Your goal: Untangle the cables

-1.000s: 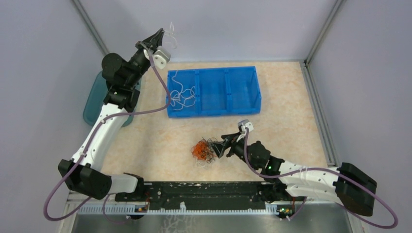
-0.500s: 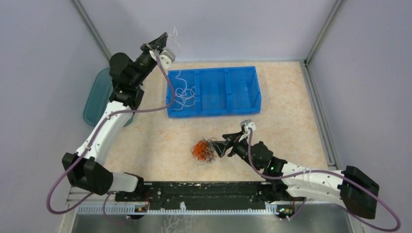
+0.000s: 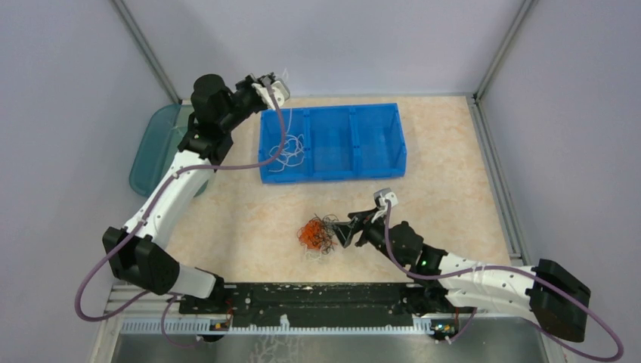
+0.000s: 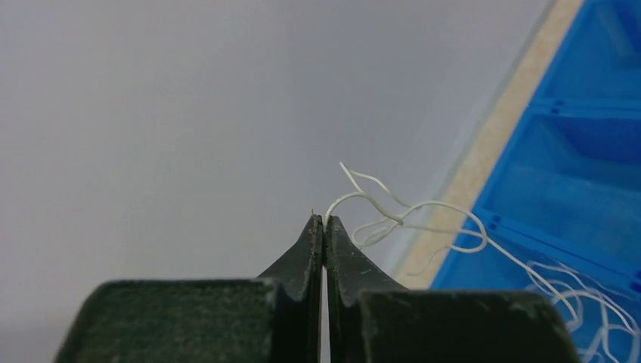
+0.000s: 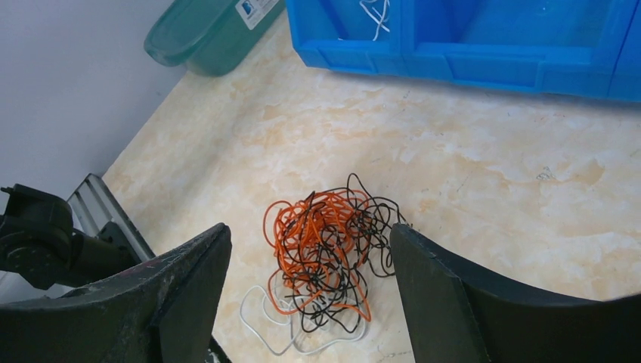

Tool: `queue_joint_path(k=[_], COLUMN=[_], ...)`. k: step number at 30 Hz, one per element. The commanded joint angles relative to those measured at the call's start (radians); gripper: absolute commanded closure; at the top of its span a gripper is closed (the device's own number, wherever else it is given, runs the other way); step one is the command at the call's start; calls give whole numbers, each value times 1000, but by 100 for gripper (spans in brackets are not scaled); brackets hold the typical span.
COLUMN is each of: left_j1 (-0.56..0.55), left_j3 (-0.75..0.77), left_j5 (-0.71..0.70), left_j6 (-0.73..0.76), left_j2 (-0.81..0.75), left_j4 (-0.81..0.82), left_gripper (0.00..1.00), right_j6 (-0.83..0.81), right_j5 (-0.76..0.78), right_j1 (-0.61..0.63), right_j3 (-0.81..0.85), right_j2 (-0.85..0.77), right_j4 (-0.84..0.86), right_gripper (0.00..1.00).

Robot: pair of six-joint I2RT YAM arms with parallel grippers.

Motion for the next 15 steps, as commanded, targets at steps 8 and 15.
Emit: queue_joint_path(k=[8, 15], left_j1=[-3, -3], left_j3=[136, 129], left_j5=[28, -31], left_j6=[-12, -14], left_j2=[100, 145], left_j4=[-543, -653], left_gripper=[97, 98], right_j6=[25, 72], right_j5=[-19, -80], right_j1=[6, 5], right_j3=[106, 173], right_j2=[-91, -173], right_j4=[-284, -552], right_gripper=[22, 22])
